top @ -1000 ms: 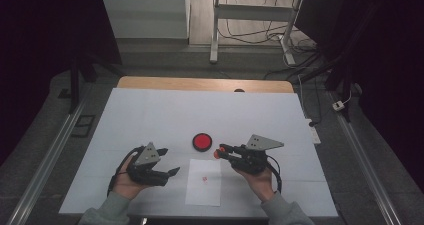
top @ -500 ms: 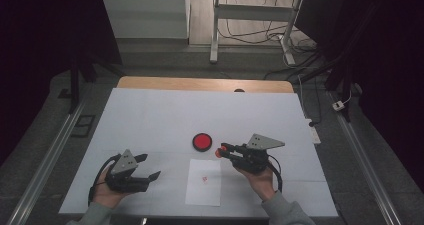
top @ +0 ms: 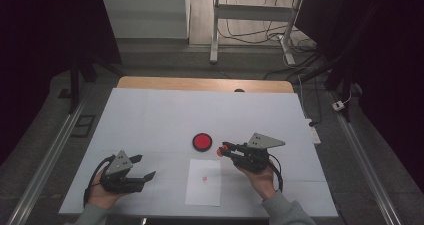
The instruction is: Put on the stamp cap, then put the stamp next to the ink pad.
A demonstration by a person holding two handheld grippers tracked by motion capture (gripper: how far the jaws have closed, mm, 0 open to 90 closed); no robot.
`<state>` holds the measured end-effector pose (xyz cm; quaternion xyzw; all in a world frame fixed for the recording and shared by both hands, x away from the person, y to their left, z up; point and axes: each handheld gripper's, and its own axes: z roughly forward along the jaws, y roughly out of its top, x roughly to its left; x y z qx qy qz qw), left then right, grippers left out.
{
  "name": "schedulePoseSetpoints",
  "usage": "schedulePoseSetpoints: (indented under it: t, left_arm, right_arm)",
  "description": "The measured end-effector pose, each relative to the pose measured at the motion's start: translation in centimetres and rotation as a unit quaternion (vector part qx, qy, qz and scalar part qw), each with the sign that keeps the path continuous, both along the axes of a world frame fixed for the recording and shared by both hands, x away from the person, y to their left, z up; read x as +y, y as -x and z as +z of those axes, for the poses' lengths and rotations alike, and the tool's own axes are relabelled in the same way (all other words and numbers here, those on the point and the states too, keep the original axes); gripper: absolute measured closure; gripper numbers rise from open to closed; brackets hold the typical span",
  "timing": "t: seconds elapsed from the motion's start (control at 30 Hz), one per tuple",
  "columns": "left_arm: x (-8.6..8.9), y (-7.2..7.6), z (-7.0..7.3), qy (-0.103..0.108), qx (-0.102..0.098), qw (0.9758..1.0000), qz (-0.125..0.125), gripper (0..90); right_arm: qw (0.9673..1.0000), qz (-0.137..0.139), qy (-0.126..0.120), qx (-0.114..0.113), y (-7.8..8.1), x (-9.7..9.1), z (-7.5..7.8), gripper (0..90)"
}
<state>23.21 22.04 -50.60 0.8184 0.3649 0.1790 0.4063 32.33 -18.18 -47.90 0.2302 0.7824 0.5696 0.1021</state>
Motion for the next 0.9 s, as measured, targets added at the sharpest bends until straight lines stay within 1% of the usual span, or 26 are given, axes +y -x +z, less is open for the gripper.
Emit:
schedulePoseSetpoints:
  t: [0.13, 0.33, 0.4, 0.57, 0.7, 0.8, 0.9]
  left_arm:
    - [0.0, -0.1, 0.0, 0.0, -0.001, 1.0, 0.0, 26.1]
    - [-0.1, -0.1, -0.1, -0.002, 0.002, 1.0, 0.0, 26.1]
    - [-0.1, -0.1, -0.1, -0.002, 0.003, 1.0, -0.001, 26.1]
    - [-0.2, -0.1, -0.1, -0.003, 0.005, 1.0, -0.002, 26.1]
    - [-0.2, -0.1, -0.1, -0.003, 0.007, 1.0, -0.003, 26.0]
    - [-0.1, -0.2, -0.2, -0.004, 0.007, 1.0, -0.002, 25.9]
    - [-0.1, -0.2, -0.2, -0.004, 0.007, 1.0, -0.001, 25.9]
  right_arm:
    - [1.0, -0.008, 0.003, 0.001, -0.5, -0.1, -0.1, 73.3]
    - [0.9995, -0.026, 0.016, 0.004, -1.8, 0.0, -0.6, 73.3]
    - [0.9992, -0.032, 0.025, 0.004, -2.2, 0.1, -0.8, 73.3]
    - [0.9985, -0.04, 0.036, 0.006, -3.2, 0.7, -1.2, 73.3]
    - [0.9977, -0.049, 0.045, 0.012, -4.0, 1.0, -1.8, 73.2]
    - [0.997, -0.052, 0.052, 0.024, -4.7, 1.4, -2.4, 73.2]
    - [0.9955, -0.054, 0.07, 0.036, -5.2, 1.6, -3.2, 73.2]
